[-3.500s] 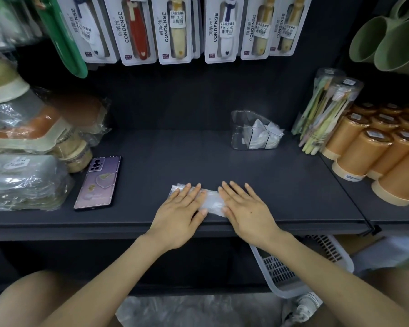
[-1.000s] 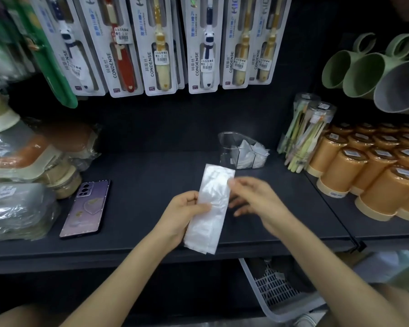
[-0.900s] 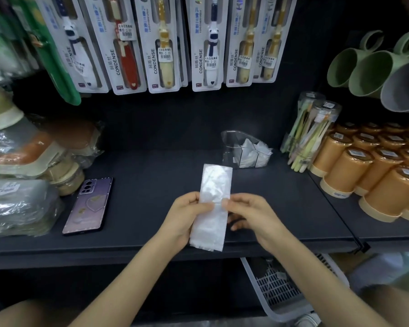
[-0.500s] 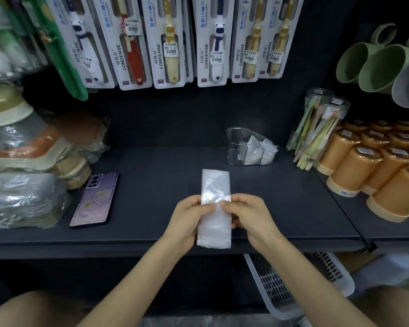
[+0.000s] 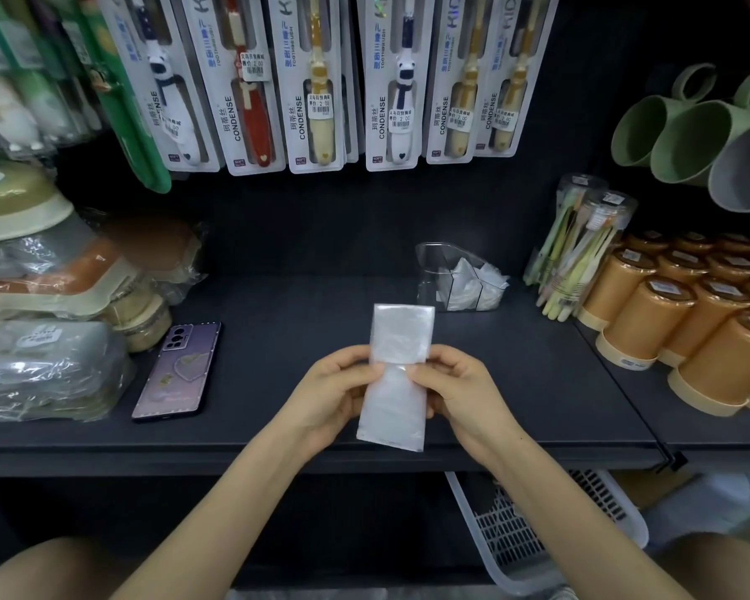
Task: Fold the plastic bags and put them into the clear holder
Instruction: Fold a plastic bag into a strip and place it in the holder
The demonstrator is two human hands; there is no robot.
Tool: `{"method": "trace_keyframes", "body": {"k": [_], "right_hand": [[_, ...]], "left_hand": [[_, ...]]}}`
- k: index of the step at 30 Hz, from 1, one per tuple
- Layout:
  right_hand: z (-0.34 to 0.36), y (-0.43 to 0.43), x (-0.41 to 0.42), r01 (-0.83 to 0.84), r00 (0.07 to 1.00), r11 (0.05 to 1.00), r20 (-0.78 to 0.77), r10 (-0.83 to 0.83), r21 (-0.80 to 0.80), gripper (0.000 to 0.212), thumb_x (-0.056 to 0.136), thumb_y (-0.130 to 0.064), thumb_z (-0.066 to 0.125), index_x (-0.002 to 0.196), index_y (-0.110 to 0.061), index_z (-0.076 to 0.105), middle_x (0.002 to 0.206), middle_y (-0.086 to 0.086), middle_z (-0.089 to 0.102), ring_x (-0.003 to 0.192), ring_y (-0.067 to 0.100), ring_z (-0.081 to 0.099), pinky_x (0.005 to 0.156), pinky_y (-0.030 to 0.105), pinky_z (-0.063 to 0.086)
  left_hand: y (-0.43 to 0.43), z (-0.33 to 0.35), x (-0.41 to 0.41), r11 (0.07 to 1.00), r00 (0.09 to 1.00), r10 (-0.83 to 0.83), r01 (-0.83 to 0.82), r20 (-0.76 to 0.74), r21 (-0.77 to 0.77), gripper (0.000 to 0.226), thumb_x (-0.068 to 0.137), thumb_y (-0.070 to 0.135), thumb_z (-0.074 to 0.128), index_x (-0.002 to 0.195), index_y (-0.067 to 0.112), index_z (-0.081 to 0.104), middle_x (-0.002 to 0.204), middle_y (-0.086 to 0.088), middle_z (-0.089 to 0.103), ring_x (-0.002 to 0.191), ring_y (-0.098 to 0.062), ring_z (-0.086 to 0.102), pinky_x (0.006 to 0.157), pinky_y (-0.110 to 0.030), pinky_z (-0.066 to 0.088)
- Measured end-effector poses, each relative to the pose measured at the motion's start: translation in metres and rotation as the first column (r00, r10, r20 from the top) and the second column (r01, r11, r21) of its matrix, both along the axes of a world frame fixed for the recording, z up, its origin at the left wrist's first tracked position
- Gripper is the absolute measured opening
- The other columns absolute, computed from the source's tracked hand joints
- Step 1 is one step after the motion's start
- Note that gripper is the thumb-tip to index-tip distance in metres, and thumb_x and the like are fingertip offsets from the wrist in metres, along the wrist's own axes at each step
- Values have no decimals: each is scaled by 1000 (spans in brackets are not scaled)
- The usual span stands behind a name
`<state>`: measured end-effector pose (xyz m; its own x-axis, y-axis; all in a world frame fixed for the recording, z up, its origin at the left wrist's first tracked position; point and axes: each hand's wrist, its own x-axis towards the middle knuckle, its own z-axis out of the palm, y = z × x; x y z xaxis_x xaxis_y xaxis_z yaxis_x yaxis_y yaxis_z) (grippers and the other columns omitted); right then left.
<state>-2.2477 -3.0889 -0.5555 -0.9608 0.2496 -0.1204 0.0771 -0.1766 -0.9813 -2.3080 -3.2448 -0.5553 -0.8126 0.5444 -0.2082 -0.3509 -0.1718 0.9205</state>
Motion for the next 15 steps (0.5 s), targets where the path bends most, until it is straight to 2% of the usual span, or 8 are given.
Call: {"method": "trace_keyframes", "body": {"k": [2, 5, 7, 9, 10, 12, 14, 15], "right_hand": [[4, 0, 2, -7, 998, 999, -60, 11, 54, 14, 88, 1, 61, 95, -9, 68, 82, 4, 71, 70, 16, 63, 51, 23, 46], [8, 3, 4, -11, 986, 983, -161, 41, 182, 21, 86, 6, 62, 90, -14, 70, 84, -3, 73, 80, 10, 67, 67, 23, 54], [10, 5, 5, -32, 971, 963, -222, 94, 268, 25, 86, 8, 60, 85, -14, 71, 82, -5, 72, 82, 9, 66, 73, 21, 53], [10, 6, 6, -46, 957, 942, -256, 138, 333, 29, 87, 10, 58, 81, -15, 71, 80, -7, 71, 80, 7, 66, 73, 19, 51], [10, 6, 6, -46, 954, 935, -262, 146, 352, 31, 87, 12, 57, 80, -15, 71, 80, -8, 71, 80, 5, 65, 73, 18, 51], [9, 5, 5, -49, 955, 929, -255, 151, 367, 33, 86, 14, 57, 81, -15, 71, 82, -8, 72, 81, 5, 66, 74, 18, 52], [9, 8, 4, -95, 959, 942, -223, 174, 323, 30, 87, 12, 57, 91, -14, 72, 87, -1, 73, 84, 12, 68, 74, 25, 54], [10, 11, 5, -152, 957, 955, -202, 206, 256, 29, 88, 9, 57, 100, -13, 70, 90, 4, 72, 86, 18, 68, 73, 29, 55]], "left_hand": [[-2, 5, -1, 997, 996, -38, 32, 79, 66, 28, 81, 12, 59, 108, 5, 66, 102, -15, 71, 88, -27, 70, 71, -35, 59], [-8, 12, -3, 990, 975, -120, 102, 187, 99, 45, 85, 33, 50, 113, 0, 63, 102, -24, 68, 85, -32, 68, 70, -39, 58], [-9, 16, -4, 988, 966, -154, 154, 209, 18, 62, 84, 51, 47, 109, -3, 64, 97, -21, 69, 81, -29, 68, 68, -38, 57], [-9, 20, -5, 980, 968, -171, 187, 184, -74, 66, 76, 56, 54, 103, -2, 66, 94, -17, 69, 82, -27, 67, 72, -37, 56], [-9, 22, -4, 974, 972, -184, 201, 147, -108, 57, 74, 51, 62, 98, 0, 67, 91, -14, 69, 80, -24, 66, 71, -35, 56], [-10, 25, -4, 959, 974, -222, 225, 34, -171, 26, 73, 28, 74, 85, 6, 67, 81, -6, 68, 70, -15, 65, 59, -26, 52], [-11, 25, -6, 949, 972, -231, 213, -50, -232, 7, 79, 11, 70, 76, 8, 65, 77, -3, 66, 68, -12, 64, 56, -22, 50], [-11, 24, -7, 948, 972, -221, 195, -81, -250, 8, 82, 7, 68, 75, 9, 64, 77, -3, 67, 69, -12, 64, 58, -21, 50]]}}
